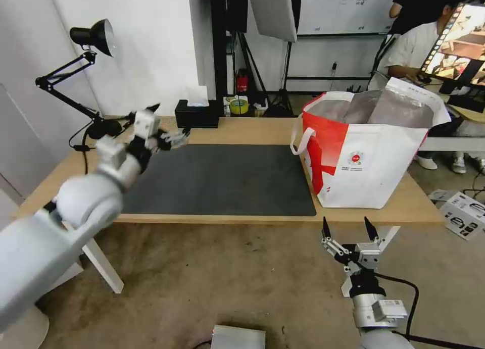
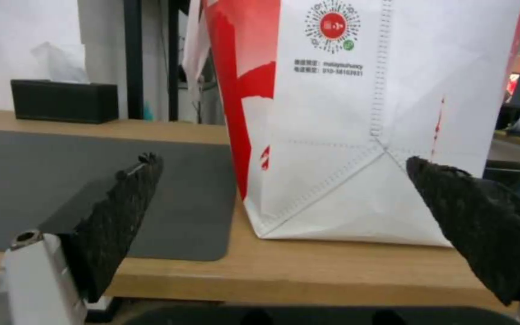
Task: Pick up the trash from the table and place it into the takeout bag.
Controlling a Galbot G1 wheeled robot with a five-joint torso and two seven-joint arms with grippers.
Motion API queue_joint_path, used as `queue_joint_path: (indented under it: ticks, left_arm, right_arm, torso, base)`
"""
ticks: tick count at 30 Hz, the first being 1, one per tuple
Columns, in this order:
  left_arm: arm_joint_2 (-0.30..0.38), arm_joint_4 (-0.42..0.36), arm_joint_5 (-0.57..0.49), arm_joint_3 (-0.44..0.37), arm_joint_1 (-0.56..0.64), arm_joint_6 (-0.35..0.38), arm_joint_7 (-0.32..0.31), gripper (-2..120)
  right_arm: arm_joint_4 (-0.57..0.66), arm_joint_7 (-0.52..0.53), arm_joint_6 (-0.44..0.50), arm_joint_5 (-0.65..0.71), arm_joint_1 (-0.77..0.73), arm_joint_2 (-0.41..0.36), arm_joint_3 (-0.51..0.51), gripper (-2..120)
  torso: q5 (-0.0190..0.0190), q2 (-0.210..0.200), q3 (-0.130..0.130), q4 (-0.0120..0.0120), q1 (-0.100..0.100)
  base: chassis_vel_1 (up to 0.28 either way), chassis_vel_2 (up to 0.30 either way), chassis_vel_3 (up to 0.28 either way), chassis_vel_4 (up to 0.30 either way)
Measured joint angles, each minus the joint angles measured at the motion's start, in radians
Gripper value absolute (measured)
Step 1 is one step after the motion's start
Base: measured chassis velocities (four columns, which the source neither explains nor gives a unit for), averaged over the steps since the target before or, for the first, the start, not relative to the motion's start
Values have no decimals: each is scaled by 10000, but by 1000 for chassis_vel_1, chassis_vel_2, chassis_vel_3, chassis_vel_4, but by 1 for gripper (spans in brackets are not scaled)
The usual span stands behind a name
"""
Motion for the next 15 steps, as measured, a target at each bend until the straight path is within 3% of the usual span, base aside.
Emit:
queue_joint_path:
  ticks: [1, 4, 5, 9, 15]
  left_arm:
    - [0, 0, 0, 0, 0, 0, 0, 100]
    - [-649, -202, 634, -1524, 1871, -524, 235, 100]
    - [-649, -202, 634, -1524, 1871, -524, 235, 100]
    - [-1658, -415, 1402, -2901, 3871, -1322, 634, 100]
    - [-2788, -413, 2168, -3634, 5227, -2117, 788, 100]
  right_arm:
    - [0, 0, 0, 0, 0, 0, 0, 100]
    - [-57, -114, 24, -31, -38, -9, 29, 100]
    - [-57, -114, 24, -31, -38, -9, 29, 100]
    - [-175, -326, 93, -186, -52, 24, 55, 100]
    - [-393, -376, 273, -456, -84, 31, 48, 100]
  torso:
    - [0, 0, 0, 0, 0]
    - [1, 0, 0, 1, 0]
    - [1, 0, 0, 1, 0]
    - [2, -1, 0, 2, 0]
    - [0, -1, 0, 1, 0]
  base:
    - [0, 0, 0, 0]
    - [0, 0, 0, 0]
    - [0, 0, 0, 0]
    - [0, 0, 0, 0]
    - [0, 0, 0, 0]
